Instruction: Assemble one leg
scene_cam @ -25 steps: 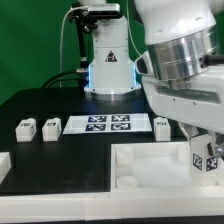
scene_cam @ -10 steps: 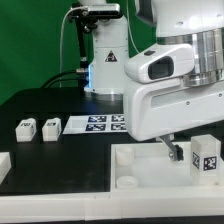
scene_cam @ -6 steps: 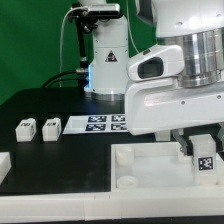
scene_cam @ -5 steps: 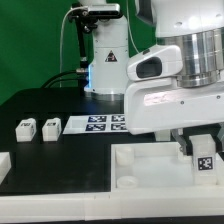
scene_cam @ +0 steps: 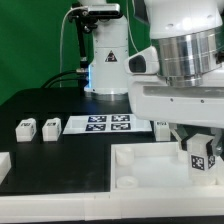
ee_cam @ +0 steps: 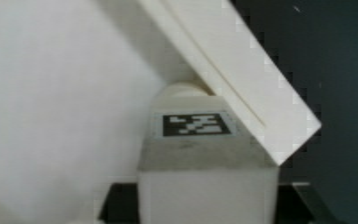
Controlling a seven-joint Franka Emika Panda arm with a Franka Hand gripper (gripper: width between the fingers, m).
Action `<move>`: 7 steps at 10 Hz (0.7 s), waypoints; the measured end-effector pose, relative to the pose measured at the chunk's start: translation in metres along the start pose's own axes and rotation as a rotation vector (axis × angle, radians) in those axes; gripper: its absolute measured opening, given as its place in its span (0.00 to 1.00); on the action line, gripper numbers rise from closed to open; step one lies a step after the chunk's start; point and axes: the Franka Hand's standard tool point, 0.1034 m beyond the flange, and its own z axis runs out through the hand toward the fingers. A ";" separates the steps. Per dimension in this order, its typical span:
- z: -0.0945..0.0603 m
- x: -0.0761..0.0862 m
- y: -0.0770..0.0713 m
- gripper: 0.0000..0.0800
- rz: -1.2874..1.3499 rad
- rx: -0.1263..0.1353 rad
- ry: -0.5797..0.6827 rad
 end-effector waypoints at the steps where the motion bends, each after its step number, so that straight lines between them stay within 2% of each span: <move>1: 0.000 -0.001 0.001 0.37 0.145 0.016 -0.028; 3: 0.001 -0.002 0.002 0.37 0.410 0.048 -0.086; 5: 0.002 -0.005 0.000 0.37 0.611 0.047 -0.102; 7: 0.002 -0.005 0.000 0.37 0.612 0.047 -0.102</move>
Offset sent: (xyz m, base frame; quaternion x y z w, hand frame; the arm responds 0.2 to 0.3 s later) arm 0.0083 0.0065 0.0049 0.0470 -0.0298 0.3362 0.9401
